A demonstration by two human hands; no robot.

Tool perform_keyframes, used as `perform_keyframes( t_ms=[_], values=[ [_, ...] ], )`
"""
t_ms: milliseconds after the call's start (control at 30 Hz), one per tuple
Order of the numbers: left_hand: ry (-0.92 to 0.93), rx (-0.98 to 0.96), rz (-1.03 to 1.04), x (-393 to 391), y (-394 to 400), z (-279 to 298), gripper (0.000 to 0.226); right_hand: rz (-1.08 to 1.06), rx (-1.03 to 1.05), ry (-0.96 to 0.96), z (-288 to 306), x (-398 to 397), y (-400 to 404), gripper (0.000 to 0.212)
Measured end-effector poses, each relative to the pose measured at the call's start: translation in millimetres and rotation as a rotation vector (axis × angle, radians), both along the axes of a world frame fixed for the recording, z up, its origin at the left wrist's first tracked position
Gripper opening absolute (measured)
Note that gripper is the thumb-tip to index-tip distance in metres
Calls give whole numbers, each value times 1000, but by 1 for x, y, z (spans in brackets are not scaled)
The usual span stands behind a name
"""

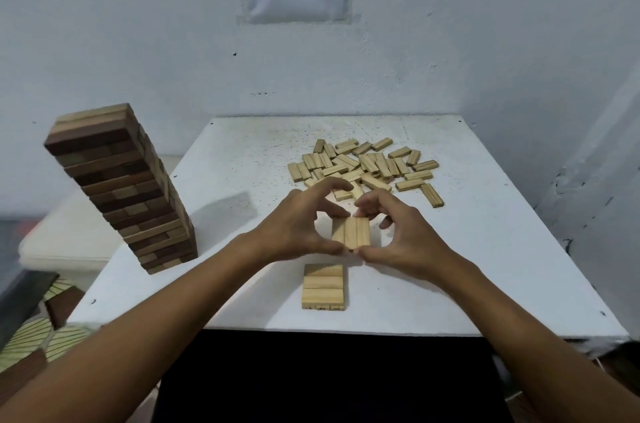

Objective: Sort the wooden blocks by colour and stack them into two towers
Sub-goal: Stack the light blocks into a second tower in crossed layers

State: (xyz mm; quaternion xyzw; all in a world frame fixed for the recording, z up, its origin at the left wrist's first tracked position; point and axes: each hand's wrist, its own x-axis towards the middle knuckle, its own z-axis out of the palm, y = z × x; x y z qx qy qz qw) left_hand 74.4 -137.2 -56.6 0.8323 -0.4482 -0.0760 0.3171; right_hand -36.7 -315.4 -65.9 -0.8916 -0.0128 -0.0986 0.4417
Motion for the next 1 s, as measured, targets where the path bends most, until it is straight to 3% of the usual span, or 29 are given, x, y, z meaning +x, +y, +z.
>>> perform_keyframes(
  t_ms=[400,1000],
  values=[
    [48,50,67,-34,50,1,84,93,-19,54,-1,-19,40,60],
    [95,76,85,-42,57,-8,84,79,-48,115,-14,-22,47,60]
  ],
)
